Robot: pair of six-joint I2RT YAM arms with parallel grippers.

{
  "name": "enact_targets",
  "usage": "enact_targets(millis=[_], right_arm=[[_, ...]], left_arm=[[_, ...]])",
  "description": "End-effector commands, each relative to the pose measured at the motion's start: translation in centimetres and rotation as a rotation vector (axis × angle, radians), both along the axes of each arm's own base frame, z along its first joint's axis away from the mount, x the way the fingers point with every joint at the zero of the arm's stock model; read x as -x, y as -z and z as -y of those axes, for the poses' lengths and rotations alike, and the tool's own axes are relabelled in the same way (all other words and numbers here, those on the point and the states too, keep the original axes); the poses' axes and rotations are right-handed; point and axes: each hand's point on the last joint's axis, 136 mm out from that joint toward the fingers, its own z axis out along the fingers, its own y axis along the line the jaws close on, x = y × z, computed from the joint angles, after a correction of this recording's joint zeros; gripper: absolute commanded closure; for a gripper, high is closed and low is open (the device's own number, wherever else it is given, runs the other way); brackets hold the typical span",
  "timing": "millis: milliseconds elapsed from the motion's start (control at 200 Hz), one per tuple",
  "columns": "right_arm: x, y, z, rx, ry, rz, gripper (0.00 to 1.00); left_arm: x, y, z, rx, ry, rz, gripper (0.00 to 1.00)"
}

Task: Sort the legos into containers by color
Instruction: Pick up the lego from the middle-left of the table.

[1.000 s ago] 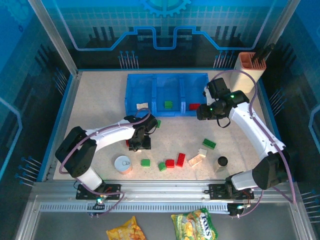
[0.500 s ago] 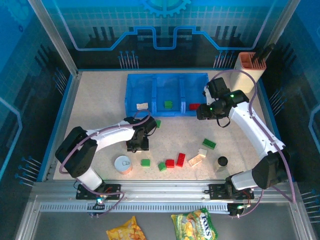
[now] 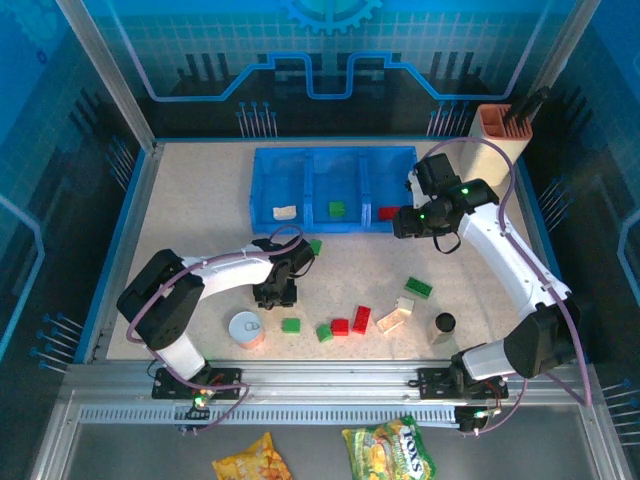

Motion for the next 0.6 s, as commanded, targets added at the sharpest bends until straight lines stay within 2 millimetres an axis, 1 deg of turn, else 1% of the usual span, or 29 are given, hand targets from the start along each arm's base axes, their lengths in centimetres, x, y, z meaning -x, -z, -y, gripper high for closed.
enact_targets(millis=[0,175,355,465,595], right_arm=[[0.2,-0.3,-0.4,-0.006,-0.012,-0.008,0.46],[0.2,-0.5,-0.4,-0.005,-0.014,-0.004,0.46],[0.2,-0.6,-0.3,-0.003,-0.013,-0.004,0.46],[0.3,-0.6,-0.2,0.001,-0.013,-0.001,0.46],[0.4,-0.5,-0.1,0.003,-0.009,-0.003,0.46]], left_arm=[[0.2,-0.1,-0.3,-0.010,0.000,0.002,0.65],[-0.1,-1.2,0.0,0.007,0.003,0.022,0.65],[-0.8,-3.0,0.4,0.017,0.024,0.048,0.65],[-1.7,-4.2,0.6,0.023,0.037,0.072,0.66],[-3.5,-5.9,0.7,0.034,0.052,0.107,0.65]])
